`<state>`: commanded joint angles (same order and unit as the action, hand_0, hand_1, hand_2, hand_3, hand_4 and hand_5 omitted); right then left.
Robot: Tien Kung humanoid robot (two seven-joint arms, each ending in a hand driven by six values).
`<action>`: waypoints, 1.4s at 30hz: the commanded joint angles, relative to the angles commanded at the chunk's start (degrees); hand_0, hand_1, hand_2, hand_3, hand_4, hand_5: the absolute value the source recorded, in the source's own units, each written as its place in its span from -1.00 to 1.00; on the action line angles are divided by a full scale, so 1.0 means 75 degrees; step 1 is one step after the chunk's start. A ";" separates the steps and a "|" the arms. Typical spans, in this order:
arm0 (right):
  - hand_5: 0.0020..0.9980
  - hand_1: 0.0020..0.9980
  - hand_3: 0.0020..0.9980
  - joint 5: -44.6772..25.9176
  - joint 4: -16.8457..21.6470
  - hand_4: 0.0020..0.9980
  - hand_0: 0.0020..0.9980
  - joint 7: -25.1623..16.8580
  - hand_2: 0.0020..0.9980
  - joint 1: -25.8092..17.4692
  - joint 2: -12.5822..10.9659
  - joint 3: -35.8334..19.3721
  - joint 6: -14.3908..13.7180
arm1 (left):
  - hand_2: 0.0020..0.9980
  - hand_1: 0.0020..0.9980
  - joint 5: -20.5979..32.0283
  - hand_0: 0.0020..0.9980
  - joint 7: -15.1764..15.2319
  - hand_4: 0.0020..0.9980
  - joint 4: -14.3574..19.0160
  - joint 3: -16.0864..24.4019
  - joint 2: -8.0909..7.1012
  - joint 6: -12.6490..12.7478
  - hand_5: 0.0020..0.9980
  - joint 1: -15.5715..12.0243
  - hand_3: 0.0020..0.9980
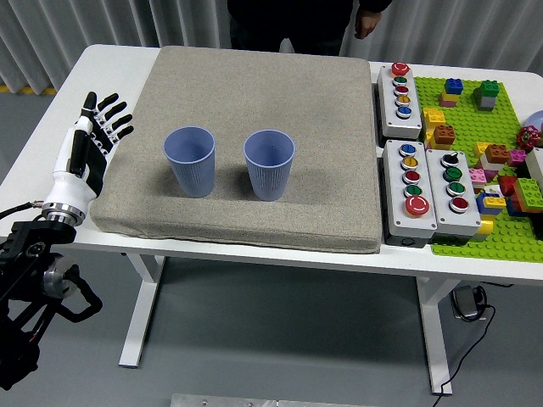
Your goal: Pick cup pour cup place
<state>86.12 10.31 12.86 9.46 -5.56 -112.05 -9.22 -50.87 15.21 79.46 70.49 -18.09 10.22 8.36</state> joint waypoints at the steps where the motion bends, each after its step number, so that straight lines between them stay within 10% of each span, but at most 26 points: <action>1: -0.49 0.23 0.18 0.0001 0.0000 -1.00 0.39 0.0000 0.18 0.0000 0.0000 -0.0001 0.0000 | 0.80 0.64 -0.0029 0.58 -0.0001 0.82 0.0011 -0.0004 -0.0005 0.0011 0.19 -0.0009 0.79; 10: -0.48 0.23 0.18 0.0084 0.0000 -1.00 0.39 0.0000 0.18 0.0044 -0.0013 -0.0043 0.0024 | 1.00 0.76 -0.1307 0.70 -0.0099 0.87 0.0532 -0.0306 -0.0225 0.0436 -0.25 -0.0470 1.00; 42: -0.47 0.23 0.17 0.0092 0.0000 -1.00 0.39 0.0016 0.18 0.0016 0.0028 -0.0014 0.0005 | 1.00 0.83 -0.2115 0.77 -0.0280 0.85 -0.0433 -0.1115 0.0046 0.0443 -0.33 -0.0434 1.00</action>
<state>86.81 10.31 12.98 9.59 -5.35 -112.15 -9.19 -66.73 13.11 76.22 62.12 -17.75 13.54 5.10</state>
